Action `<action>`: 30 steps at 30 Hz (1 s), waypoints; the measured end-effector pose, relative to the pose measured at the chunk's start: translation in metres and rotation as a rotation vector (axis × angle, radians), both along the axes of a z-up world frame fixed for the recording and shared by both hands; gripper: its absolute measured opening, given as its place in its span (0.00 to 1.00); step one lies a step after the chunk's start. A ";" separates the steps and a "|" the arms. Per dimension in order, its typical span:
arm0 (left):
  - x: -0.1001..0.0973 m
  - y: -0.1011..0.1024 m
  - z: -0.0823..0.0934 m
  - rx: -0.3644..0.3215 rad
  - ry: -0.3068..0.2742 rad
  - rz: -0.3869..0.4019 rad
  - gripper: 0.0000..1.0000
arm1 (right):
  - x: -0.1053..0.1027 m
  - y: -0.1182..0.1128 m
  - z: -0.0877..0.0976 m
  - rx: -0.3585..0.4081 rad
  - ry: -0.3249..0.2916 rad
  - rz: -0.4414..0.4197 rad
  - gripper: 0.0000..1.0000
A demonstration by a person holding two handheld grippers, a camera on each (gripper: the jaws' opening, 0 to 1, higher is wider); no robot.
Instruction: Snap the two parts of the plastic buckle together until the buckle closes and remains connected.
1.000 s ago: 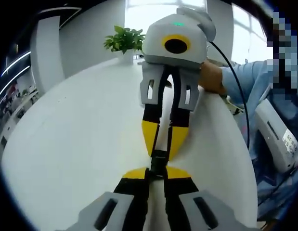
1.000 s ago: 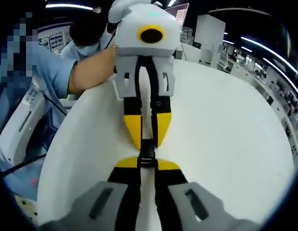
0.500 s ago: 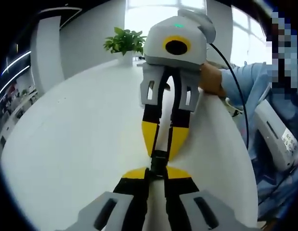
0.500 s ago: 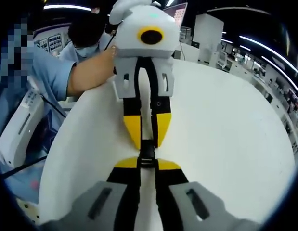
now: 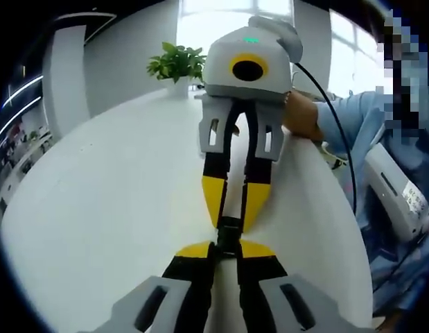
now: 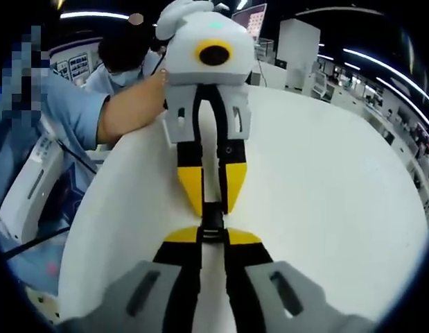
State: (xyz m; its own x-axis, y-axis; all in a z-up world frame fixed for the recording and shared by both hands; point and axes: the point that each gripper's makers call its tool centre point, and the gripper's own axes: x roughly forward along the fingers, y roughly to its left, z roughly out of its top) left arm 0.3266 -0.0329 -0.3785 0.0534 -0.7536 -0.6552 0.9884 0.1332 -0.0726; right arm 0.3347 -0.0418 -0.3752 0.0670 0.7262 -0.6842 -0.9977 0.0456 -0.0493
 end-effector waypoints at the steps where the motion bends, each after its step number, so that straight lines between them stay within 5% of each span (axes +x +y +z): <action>1: 0.000 0.000 0.000 0.001 0.000 0.000 0.11 | 0.000 0.000 0.000 0.005 0.004 -0.004 0.10; 18: 0.008 0.002 0.003 0.050 0.001 -0.002 0.11 | 0.004 0.004 0.003 0.021 -0.017 0.014 0.10; 30: 0.030 -0.007 0.005 0.074 0.011 -0.031 0.11 | 0.022 -0.009 0.005 0.030 -0.017 -0.029 0.11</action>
State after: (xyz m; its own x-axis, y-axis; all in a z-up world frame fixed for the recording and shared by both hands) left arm 0.3568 -0.0402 -0.3735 0.0237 -0.7039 -0.7099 0.9914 0.1081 -0.0741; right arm 0.3563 -0.0511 -0.3706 0.0998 0.7437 -0.6611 -0.9950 0.0766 -0.0641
